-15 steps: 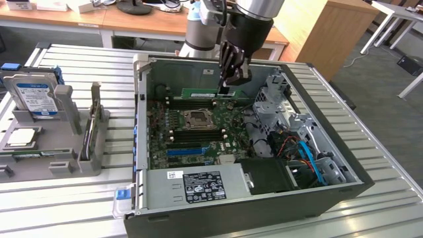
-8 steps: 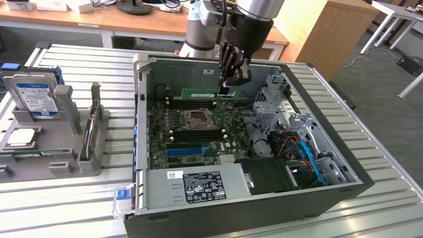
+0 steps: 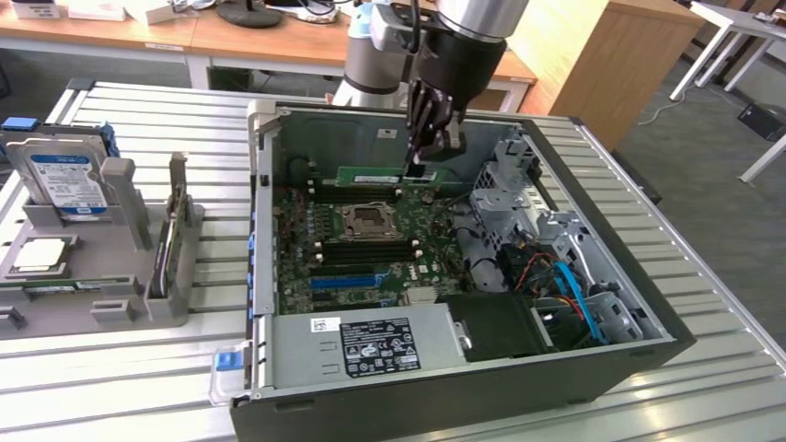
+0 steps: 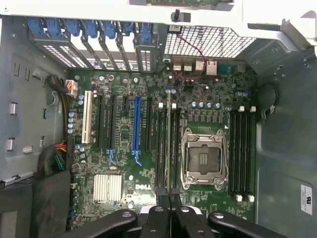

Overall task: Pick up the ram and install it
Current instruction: 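Insert the ram into the slot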

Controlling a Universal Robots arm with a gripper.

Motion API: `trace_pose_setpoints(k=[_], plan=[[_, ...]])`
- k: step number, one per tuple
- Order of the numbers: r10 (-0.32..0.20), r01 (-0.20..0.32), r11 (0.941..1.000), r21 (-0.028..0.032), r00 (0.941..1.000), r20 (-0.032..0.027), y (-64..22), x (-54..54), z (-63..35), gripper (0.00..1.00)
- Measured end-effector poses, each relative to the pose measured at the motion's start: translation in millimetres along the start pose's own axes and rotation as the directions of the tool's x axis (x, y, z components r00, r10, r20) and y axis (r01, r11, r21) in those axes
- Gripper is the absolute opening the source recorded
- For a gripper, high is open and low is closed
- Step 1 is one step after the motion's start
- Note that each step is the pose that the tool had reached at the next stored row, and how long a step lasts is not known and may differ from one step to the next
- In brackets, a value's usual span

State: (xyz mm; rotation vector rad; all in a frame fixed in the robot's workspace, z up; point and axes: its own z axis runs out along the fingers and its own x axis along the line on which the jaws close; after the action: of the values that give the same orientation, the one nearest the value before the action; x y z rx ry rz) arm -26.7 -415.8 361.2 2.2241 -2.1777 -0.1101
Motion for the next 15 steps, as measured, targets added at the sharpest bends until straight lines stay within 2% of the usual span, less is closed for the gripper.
trace_pose_setpoints(k=[6,15], plan=[[0.000,0.000,1.0000,-0.0001,1.0000,-0.0001,-0.4,0.2,6.1,0.12],[0.000,0.000,1.0000,0.0000,1.0000,-0.0001,-1.5,0.7,22.0,0.12]])
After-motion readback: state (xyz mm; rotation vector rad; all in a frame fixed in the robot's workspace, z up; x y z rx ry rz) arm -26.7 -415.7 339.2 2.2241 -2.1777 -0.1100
